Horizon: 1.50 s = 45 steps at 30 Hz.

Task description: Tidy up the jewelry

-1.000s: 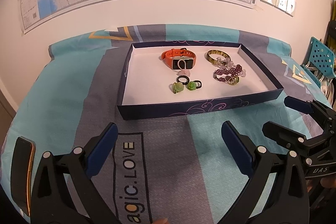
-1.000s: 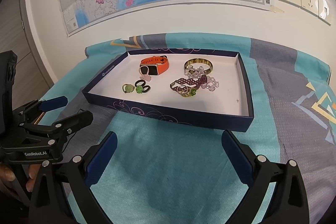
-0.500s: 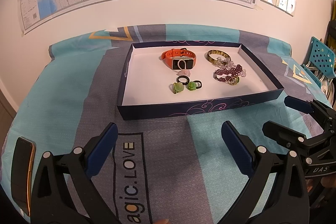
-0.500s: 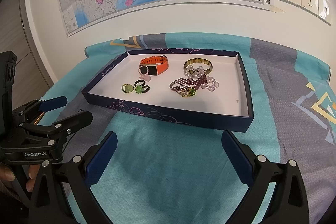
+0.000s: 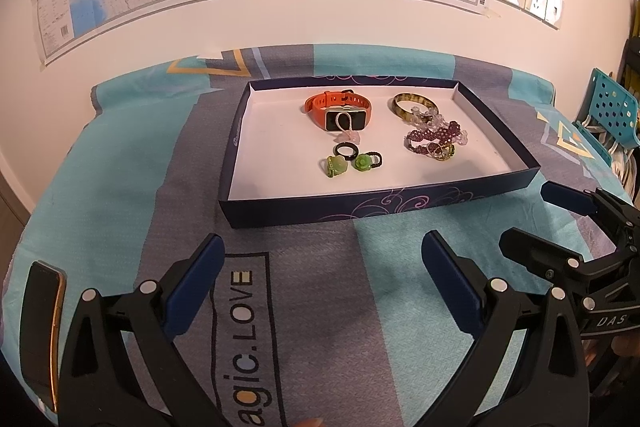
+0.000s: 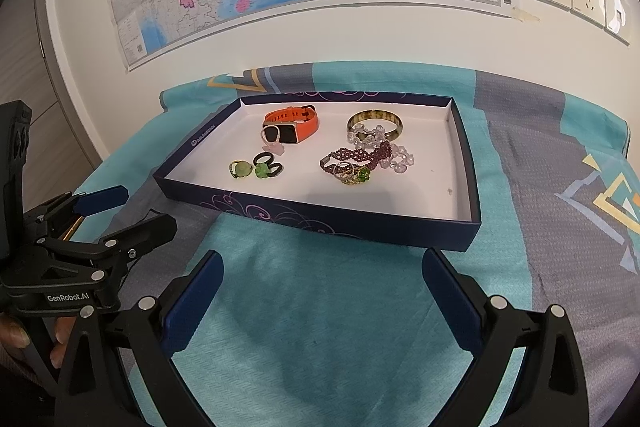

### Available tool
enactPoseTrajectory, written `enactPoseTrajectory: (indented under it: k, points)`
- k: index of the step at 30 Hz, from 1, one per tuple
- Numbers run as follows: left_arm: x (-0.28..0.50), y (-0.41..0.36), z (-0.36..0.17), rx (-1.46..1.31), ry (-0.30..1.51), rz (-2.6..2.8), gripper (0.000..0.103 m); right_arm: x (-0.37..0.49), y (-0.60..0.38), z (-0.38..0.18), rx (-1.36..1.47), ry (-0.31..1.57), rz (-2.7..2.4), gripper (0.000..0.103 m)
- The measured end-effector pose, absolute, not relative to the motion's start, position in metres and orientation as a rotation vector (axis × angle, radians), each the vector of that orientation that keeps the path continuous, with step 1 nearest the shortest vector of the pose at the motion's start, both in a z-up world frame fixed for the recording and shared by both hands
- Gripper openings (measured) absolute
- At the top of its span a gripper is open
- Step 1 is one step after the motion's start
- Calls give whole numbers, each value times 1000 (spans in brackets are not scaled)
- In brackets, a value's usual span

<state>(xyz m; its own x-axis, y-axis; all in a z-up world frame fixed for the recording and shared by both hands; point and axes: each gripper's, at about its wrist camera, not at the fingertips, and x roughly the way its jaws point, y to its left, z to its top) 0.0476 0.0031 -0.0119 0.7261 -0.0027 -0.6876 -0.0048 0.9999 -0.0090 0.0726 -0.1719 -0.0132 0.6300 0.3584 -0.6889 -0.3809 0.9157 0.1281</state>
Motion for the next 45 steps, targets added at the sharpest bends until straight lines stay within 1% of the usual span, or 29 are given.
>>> enactPoseTrajectory:
  k: [45]
  points:
    - [48, 0, -16, -2, 770, -4, 97, 70, -171, -15, -26, 788, 420, 96]
